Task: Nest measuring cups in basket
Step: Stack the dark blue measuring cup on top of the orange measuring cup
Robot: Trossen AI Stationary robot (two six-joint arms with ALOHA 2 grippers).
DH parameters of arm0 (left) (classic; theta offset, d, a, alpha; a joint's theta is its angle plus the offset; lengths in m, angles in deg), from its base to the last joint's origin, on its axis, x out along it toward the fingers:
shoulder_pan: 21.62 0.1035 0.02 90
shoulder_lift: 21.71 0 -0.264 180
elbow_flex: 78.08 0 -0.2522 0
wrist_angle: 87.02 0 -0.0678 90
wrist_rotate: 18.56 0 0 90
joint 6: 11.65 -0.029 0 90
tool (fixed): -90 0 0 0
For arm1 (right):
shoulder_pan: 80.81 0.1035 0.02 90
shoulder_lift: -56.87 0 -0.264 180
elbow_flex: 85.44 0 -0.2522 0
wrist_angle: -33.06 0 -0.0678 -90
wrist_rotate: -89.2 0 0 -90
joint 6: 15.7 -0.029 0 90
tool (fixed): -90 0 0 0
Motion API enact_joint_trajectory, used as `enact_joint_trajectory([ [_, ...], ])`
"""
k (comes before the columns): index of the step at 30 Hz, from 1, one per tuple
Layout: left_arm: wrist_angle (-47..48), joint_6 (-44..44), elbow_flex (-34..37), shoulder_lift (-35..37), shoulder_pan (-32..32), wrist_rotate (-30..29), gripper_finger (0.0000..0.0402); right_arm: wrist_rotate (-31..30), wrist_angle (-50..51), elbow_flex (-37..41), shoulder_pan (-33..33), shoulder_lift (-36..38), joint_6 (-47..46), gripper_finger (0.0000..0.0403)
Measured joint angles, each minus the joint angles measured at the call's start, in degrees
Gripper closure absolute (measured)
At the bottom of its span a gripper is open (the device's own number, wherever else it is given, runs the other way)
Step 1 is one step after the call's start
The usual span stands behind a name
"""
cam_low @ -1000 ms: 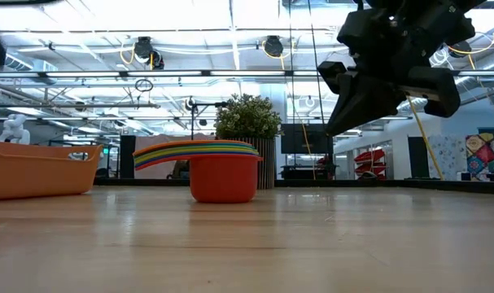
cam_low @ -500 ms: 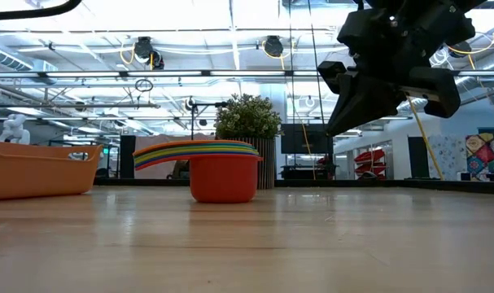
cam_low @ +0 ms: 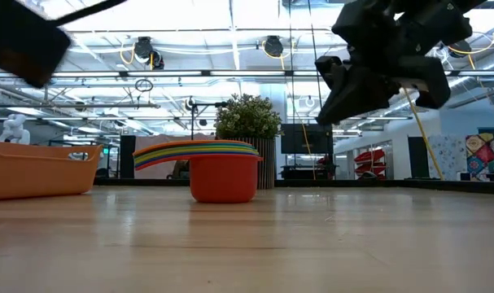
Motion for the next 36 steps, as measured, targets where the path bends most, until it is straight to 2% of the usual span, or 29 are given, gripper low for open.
enact_joint_trajectory([
  [3,2.54,-9.63,-2.05,-0.27,2.54,-1.66,0.0390,-0.72,-1.55,0.00,0.00,0.00,-3.49,0.0403],
  [6,10.63,-18.77,-6.10,-0.79,5.61,-3.95,0.0392,-5.41,-0.75,-0.02,0.03,0.11,-7.84,0.0403],
  [11,22.80,-36.46,-15.61,-0.35,9.41,-9.25,0.0392,-9.36,5.51,0.00,1.08,1.82,-14.90,0.0403],
  [16,28.29,-52.06,-22.70,-0.24,13.47,-14.38,0.0392,-9.64,11.12,0.00,2.20,4.48,-20.87,0.0403],
  [23,27.91,-67.24,-24.39,-0.26,21.95,-16.06,0.0392,-9.74,12.06,-0.02,4.21,7.59,-27.57,0.0403],
  [27,23.24,-73.67,-24.39,-0.24,25.23,-15.64,0.0392,-12.06,13.99,-0.02,5.97,8.82,-30.81,0.0403],
  [36,19.23,-80.54,-24.39,-0.20,27.70,-12.86,0.0392,-13.96,16.86,-0.02,7.84,9.38,-37.21,0.0403],
])
